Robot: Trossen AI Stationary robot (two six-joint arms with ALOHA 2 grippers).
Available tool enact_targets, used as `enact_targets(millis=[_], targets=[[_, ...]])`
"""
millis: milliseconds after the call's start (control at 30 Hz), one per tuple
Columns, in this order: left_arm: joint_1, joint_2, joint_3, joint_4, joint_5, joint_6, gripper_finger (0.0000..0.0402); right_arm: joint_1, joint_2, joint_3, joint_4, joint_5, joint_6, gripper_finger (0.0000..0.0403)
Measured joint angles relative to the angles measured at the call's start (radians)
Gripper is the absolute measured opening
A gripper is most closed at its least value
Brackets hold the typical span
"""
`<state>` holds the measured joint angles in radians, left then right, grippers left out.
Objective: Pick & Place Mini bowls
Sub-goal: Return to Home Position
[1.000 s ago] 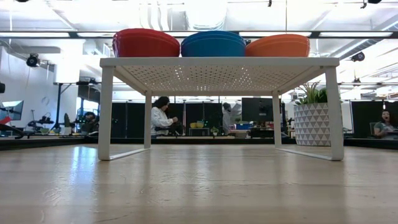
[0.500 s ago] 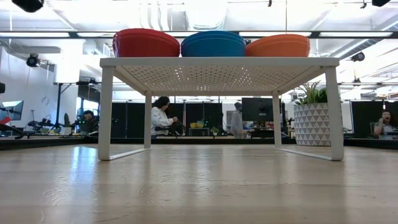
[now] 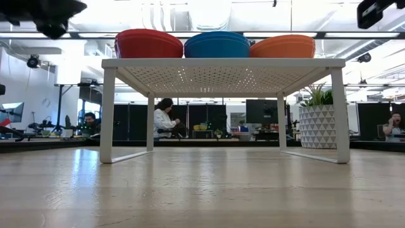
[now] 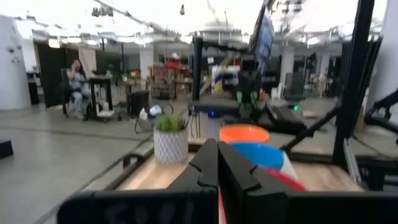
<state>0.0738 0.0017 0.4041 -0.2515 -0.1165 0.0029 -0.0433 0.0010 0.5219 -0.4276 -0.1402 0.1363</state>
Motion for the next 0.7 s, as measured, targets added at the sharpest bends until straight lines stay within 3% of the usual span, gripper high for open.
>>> enact_targets(millis=[700], targets=[[0.001, 0.0, -0.294, 0.276, -0.014, -0.004, 0.0, 0.0, -0.001, -0.326, 0.372, -0.031, 0.015, 0.0008]])
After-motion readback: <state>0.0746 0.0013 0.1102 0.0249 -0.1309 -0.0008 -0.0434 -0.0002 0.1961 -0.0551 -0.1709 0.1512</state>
